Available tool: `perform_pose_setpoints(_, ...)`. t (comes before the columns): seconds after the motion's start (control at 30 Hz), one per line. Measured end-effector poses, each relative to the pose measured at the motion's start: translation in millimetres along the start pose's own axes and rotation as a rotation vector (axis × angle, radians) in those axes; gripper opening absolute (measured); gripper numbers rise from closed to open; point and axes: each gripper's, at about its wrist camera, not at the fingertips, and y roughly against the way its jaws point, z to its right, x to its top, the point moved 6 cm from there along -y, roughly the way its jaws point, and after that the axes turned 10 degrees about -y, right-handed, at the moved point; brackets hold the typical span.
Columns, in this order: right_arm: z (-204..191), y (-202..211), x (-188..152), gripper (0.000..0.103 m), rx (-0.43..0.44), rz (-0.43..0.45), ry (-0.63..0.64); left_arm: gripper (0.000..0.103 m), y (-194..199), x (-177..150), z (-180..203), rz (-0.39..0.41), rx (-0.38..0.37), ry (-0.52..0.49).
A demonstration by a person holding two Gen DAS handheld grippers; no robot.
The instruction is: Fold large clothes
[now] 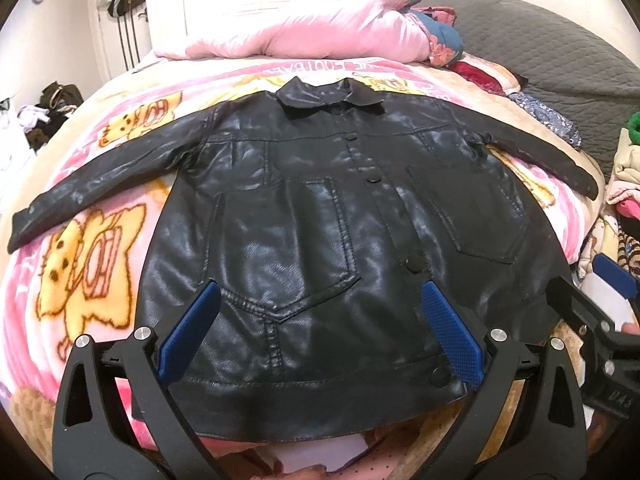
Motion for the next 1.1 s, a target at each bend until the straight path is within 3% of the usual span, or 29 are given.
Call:
perform_pose_setpoints(0.37,15,-12,41,0.099,0.014,0.006,-0.031,0.094,-10,38,9,0.007,-0.023,-0.021)
perform_pose_setpoints(1.1,8,-50,148,0.099,0.014,0.041,-0.078,0.094,-40,127,-10,0.043,-0.067,0.081)
